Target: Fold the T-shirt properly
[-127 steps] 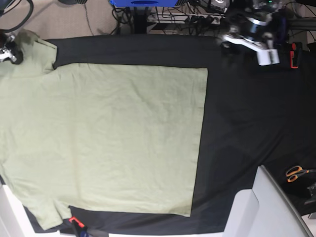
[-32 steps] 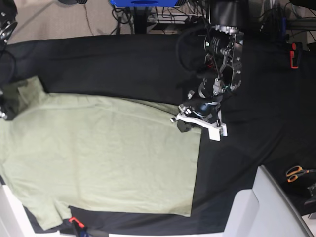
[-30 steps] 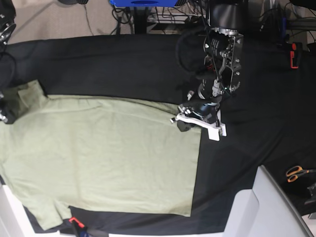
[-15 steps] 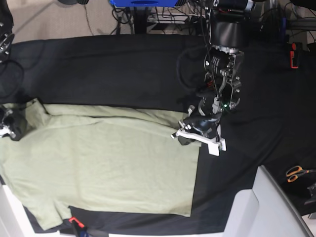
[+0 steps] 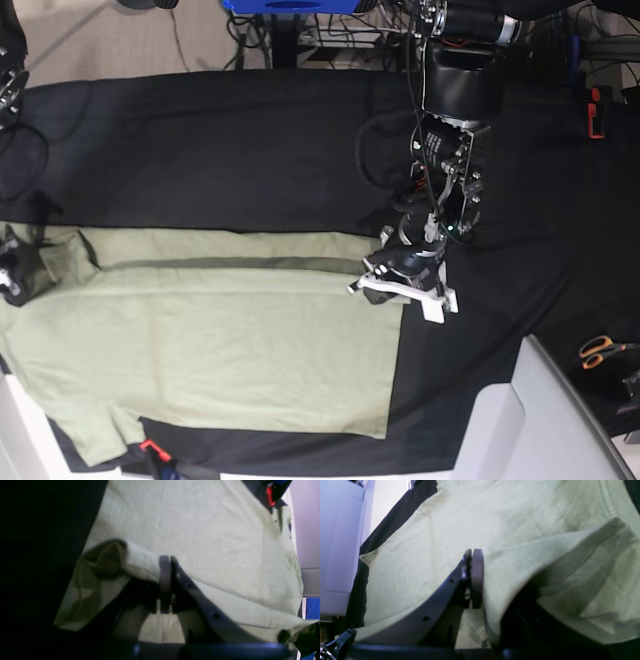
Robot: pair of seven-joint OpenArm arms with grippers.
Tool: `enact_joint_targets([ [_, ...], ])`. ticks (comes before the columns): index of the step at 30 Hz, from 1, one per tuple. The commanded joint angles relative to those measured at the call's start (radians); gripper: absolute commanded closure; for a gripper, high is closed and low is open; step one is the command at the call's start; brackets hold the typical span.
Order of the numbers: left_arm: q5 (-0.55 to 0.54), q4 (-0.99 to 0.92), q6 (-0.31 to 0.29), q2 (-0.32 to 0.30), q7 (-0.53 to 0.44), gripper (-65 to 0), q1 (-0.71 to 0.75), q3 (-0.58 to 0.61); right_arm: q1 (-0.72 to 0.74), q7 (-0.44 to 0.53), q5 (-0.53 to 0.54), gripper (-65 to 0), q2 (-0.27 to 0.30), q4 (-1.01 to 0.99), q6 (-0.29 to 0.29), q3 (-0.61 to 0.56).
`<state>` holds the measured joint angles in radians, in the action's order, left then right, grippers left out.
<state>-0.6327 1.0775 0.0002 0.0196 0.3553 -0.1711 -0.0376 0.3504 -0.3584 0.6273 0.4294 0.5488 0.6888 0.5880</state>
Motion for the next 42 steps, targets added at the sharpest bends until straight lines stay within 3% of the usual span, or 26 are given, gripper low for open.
enact_joint_targets([
  [1,-0.006,0.017,-0.012,0.0,-0.02,0.0,-0.032,0.002,0.022,0.026,0.019,-0.5,0.024,0.014,0.009,0.002],
  [21,-0.006,0.022,-0.012,0.0,-0.02,0.0,-0.058,0.002,0.022,0.026,0.018,-1.5,0.024,0.012,0.009,0.003],
  [23,-0.006,0.017,-0.01,0.0,-0.02,0.0,-0.066,0.002,0.022,0.032,0.019,-8.1,0.024,0.012,0.009,0.003],
  [26,-0.006,0.017,-0.01,0.0,-0.022,0.0,-0.069,-0.005,0.022,0.071,0.024,-28.2,0.024,0.014,-0.001,0.01],
  [27,-0.006,0.02,-0.01,0.0,-0.022,-2.6,-0.071,-0.021,0.022,0.091,0.024,-35.0,0.023,0.014,-0.016,0.01],
  [29,-0.006,0.023,-0.01,0.0,-0.022,-21.2,-0.084,-0.074,0.022,0.127,0.026,-47.7,0.023,0.014,-0.034,0.011],
  [30,-0.008,0.025,-0.01,0.0,-0.022,-28.8,-0.089,-0.097,0.023,0.143,0.026,-50.6,0.021,0.017,-0.034,0.011],
  [32,-0.014,0.033,-0.015,0.001,-0.022,-42.0,-0.098,-0.152,0.023,0.178,0.026,-50.7,0.006,0.027,-0.034,0.013],
  [34,-0.014,0.08,-0.016,0.004,-0.022,-46.7,-0.092,-0.187,0.016,0.204,0.026,-50.7,-0.004,0.076,-0.034,0.016],
  [37,-0.016,0.218,-0.016,0.0,-0.014,-43.3,-0.034,-0.193,-0.021,0.177,0.026,-50.7,-0.011,0.156,-0.039,0.122],
  [39,-0.016,0.316,-0.016,-0.008,-0.012,-39.7,0.034,-0.203,-0.037,0.108,0.026,-51.2,-0.036,0.204,-0.045,0.232],
  [42,-0.016,0.395,-0.016,-0.057,-0.012,-33.2,0.132,-0.193,-0.093,-0.029,0.026,-51.2,-0.059,0.259,-0.122,0.396],
])
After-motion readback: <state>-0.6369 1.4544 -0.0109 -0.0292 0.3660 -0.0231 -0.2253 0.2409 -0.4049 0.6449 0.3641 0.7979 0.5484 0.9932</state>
